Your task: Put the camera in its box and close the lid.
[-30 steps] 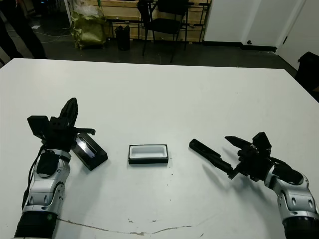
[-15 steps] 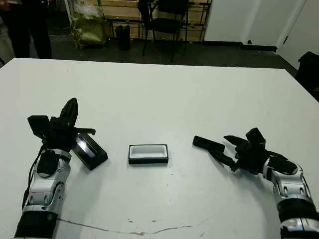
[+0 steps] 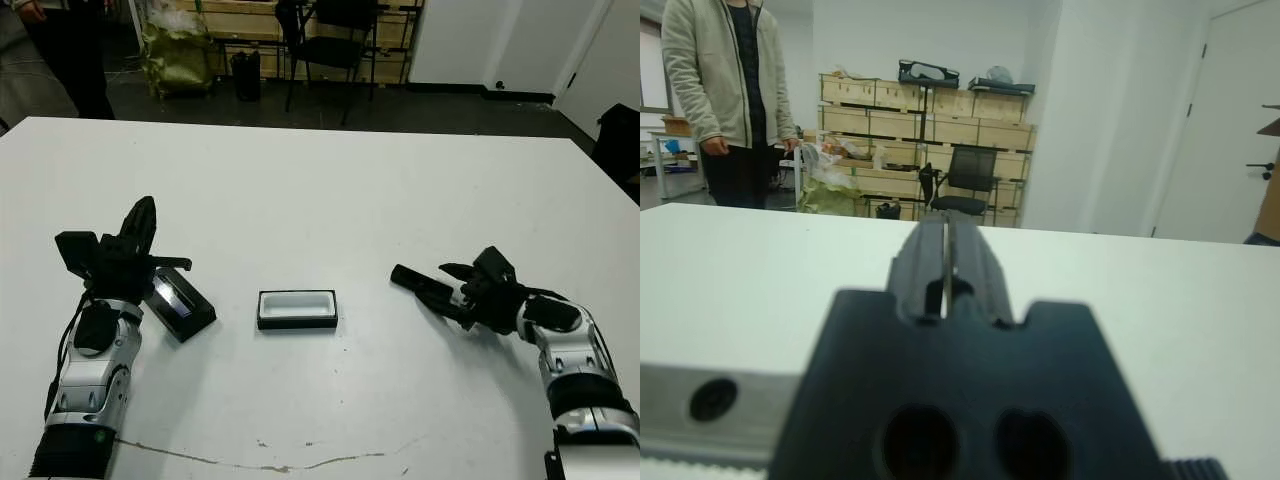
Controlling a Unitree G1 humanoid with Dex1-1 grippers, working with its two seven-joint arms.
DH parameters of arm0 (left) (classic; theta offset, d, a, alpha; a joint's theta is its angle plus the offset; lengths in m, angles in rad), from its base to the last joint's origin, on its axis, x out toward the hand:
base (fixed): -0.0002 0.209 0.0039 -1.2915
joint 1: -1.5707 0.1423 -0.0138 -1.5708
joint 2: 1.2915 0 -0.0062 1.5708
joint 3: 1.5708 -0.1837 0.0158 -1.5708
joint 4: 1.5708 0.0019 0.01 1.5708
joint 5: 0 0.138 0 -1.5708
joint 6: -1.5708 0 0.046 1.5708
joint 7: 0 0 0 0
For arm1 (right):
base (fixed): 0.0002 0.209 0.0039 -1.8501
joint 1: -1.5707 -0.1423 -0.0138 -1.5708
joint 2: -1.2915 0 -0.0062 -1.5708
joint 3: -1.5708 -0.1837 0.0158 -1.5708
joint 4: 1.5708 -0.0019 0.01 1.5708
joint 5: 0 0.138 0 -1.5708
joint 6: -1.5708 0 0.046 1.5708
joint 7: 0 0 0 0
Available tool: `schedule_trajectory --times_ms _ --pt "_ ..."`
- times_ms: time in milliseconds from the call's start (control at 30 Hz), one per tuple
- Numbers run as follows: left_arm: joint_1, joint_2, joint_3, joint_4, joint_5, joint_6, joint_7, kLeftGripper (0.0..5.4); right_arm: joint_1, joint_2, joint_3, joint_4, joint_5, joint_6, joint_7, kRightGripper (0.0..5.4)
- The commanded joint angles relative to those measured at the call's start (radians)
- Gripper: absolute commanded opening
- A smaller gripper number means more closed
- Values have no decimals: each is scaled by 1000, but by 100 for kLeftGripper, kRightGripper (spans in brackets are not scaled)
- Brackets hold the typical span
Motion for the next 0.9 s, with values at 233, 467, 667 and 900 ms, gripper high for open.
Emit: schedule_trajectory --times_ms 233,467,667,900 --pt "8 6 -1 16 16 -3 9 0 -22 -3 34 57 -49 -3 25 95" --pt "10 5 -2 5 12 15 18 0 -45 -12 38 68 -40 91 72 80" --pt "11 3 -3 0 4 16 14 0 3 -29 29 -115 -12 260 80 78" --pt "11 7 -6 -5 16 26 24 0 90 -34 -43 -421 103 491 65 68"
